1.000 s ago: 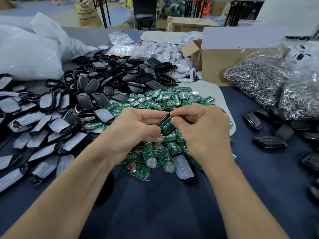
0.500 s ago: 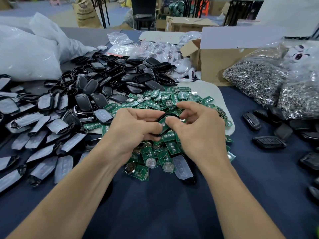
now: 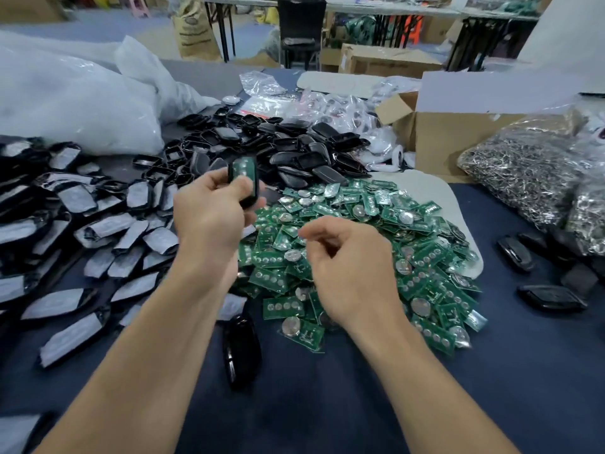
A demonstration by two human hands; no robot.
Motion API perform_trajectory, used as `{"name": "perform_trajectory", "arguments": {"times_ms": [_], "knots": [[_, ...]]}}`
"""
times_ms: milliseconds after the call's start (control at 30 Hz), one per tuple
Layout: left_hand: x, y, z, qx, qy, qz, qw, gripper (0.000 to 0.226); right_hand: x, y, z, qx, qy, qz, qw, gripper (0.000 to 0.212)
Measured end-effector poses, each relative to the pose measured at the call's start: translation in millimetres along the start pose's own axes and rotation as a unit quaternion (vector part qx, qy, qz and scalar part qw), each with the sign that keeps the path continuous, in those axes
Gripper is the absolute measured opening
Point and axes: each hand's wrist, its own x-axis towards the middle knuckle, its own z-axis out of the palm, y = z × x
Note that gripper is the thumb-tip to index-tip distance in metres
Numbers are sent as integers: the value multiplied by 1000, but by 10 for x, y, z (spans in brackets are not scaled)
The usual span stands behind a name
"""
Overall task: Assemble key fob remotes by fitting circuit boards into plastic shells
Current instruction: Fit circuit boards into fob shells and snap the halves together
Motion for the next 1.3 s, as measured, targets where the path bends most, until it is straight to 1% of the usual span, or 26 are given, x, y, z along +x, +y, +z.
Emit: {"name": "perform_trajectory", "arguments": {"times_ms": [67, 167, 200, 267, 333, 367, 433, 467, 500, 533, 567, 600, 633, 667, 700, 800, 867, 900, 1000, 1067, 1200, 1300], "knots": [[132, 61, -126, -34, 41, -5, 999, 15, 114, -130, 217, -62, -45, -49, 996, 19], [267, 112, -270, -70, 81, -15, 994, 11, 336, -313, 565, -161, -77, -112, 978, 10], [295, 125, -304, -82, 88, -17, 993, 10, 404, -364, 668, -197, -87, -120, 969, 10], [325, 137, -346, -91, 97, -20, 991, 12, 507, -432, 822, -250, -99, -119, 956, 18], [327, 151, -355, -106, 98, -26, 989, 13, 576, -483, 909, -283, -97, -115, 947, 39], [328, 155, -353, -113, 98, -29, 988, 12, 608, -501, 943, -293, -91, -120, 944, 46], [328, 153, -345, -122, 95, -33, 987, 12, 627, -578, 946, -308, -95, -120, 939, 47], [323, 150, -341, -121, 93, -34, 988, 13, 632, -620, 914, -317, -99, -115, 936, 42], [318, 143, -335, -114, 88, -34, 989, 14, 643, -633, 865, -312, -95, -98, 940, 33], [308, 135, -325, -104, 82, -35, 991, 15, 649, -628, 790, -263, -83, -60, 959, 19], [298, 128, -318, -93, 73, -38, 992, 15, 665, -594, 701, -178, -71, -14, 981, 9], [286, 117, -307, -85, 62, -44, 993, 14, 645, -543, 578, -70, -63, 36, 995, 15], [267, 107, -286, -82, 47, -52, 994, 13, 588, -483, 426, 48, -52, 84, 994, 20], [238, 98, -256, -81, 29, -63, 994, 13, 500, -414, 265, 149, -38, 122, 981, 22], [196, 86, -207, -78, 7, -73, 994, 13, 403, -342, 112, 213, -26, 148, 965, 24], [-10, 4, 30, -46, -73, -81, 993, 11, 134, -86, -237, 319, -20, 194, 927, 33], [-177, -99, 205, -12, -138, -76, 987, 10, 53, 70, -387, 398, -27, 216, 891, 40], [-258, -153, 280, 2, -169, -76, 983, 10, 32, 108, -450, 429, -28, 223, 875, 40], [-408, -273, 416, 16, -236, -90, 967, 8, 36, 187, -537, 480, -13, 236, 845, 42], [-450, -311, 445, 10, -262, -109, 959, 10, 46, 207, -531, 480, -5, 241, 843, 40], [-475, -338, 445, -9, -272, -137, 952, 13, 49, 246, -502, 399, 2, 219, 891, 37], [-467, -360, 437, -6, -268, -137, 954, 14, 45, 274, -498, 352, 16, 196, 915, 32]]}}
